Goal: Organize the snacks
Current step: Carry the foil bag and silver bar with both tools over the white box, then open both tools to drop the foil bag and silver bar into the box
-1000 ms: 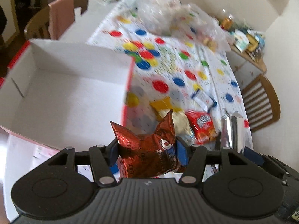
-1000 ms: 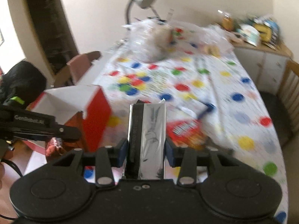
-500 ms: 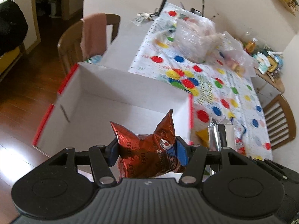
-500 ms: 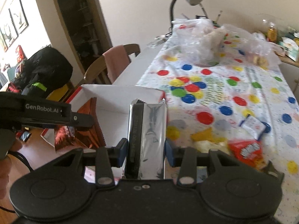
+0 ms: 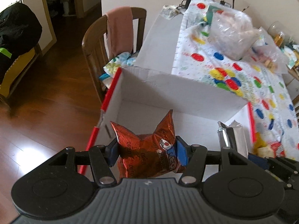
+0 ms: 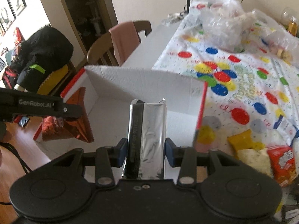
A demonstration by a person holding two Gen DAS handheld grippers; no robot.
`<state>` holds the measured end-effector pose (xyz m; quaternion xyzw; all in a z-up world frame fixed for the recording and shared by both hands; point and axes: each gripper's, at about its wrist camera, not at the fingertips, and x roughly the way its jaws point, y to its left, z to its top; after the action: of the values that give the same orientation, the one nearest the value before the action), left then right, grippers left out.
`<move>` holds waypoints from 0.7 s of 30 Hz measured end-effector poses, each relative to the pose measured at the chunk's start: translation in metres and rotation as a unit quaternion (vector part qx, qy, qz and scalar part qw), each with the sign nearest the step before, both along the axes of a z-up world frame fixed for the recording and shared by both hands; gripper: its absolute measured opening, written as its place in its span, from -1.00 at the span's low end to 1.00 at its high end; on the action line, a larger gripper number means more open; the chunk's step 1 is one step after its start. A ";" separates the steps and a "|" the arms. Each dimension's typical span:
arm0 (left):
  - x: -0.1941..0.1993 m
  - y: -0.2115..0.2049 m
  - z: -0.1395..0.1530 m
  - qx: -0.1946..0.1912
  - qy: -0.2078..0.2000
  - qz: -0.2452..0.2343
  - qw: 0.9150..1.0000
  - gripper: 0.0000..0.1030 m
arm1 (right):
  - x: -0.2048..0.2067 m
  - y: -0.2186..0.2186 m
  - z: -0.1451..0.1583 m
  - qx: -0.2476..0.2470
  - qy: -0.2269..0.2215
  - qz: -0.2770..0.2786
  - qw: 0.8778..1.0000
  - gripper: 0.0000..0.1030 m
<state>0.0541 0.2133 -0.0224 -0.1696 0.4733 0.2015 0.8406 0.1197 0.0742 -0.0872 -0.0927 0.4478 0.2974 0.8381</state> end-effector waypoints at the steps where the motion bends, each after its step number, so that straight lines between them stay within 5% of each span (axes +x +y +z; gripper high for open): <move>1: 0.000 0.004 -0.004 0.002 0.005 0.000 1.000 0.16 | 0.002 0.004 -0.004 -0.004 0.004 -0.001 1.000 -0.21; 21: 0.015 -0.005 -0.056 0.044 0.068 -0.070 0.994 0.20 | 0.007 0.038 -0.047 -0.065 0.039 0.006 0.997 -0.19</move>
<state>0.0691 0.2085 -0.0789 -0.0845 0.5311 0.1735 0.8250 0.1267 0.1121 -0.1340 -0.1379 0.4975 0.2759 0.8107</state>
